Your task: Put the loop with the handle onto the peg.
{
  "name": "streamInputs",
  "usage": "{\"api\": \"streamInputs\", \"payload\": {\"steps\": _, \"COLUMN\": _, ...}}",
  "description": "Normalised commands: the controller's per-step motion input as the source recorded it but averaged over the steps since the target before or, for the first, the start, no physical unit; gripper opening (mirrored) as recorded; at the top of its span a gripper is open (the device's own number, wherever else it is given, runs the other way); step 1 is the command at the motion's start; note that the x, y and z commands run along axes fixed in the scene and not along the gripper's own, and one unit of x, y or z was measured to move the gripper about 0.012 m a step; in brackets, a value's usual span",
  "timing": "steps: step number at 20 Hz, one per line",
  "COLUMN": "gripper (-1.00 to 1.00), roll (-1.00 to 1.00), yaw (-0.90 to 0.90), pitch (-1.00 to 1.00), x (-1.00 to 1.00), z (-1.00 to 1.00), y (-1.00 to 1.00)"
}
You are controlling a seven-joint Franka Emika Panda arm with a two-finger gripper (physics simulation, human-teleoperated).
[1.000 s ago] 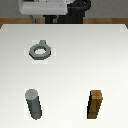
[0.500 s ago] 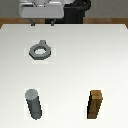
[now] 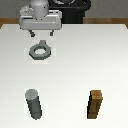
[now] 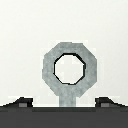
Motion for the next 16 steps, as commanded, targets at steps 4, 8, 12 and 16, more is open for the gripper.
{"api": "streamInputs", "payload": {"steps": 4, "gripper": 1.00, "roll": 0.00, "yaw": 0.00, "pitch": 0.00, "x": -0.25, "z": -0.75, "y": 0.00}}
{"api": "streamInputs", "payload": {"steps": 8, "gripper": 1.00, "roll": 0.00, "yaw": 0.00, "pitch": 0.00, "x": 0.00, "z": -0.25, "y": 0.00}}
{"api": "streamInputs", "payload": {"steps": 12, "gripper": 1.00, "roll": 0.00, "yaw": 0.00, "pitch": 0.00, "x": 0.00, "z": -0.25, "y": 0.00}}
{"api": "streamInputs", "payload": {"steps": 16, "gripper": 1.00, "roll": 0.00, "yaw": 0.00, "pitch": 0.00, "x": 0.50, "z": 0.00, "y": 0.00}}
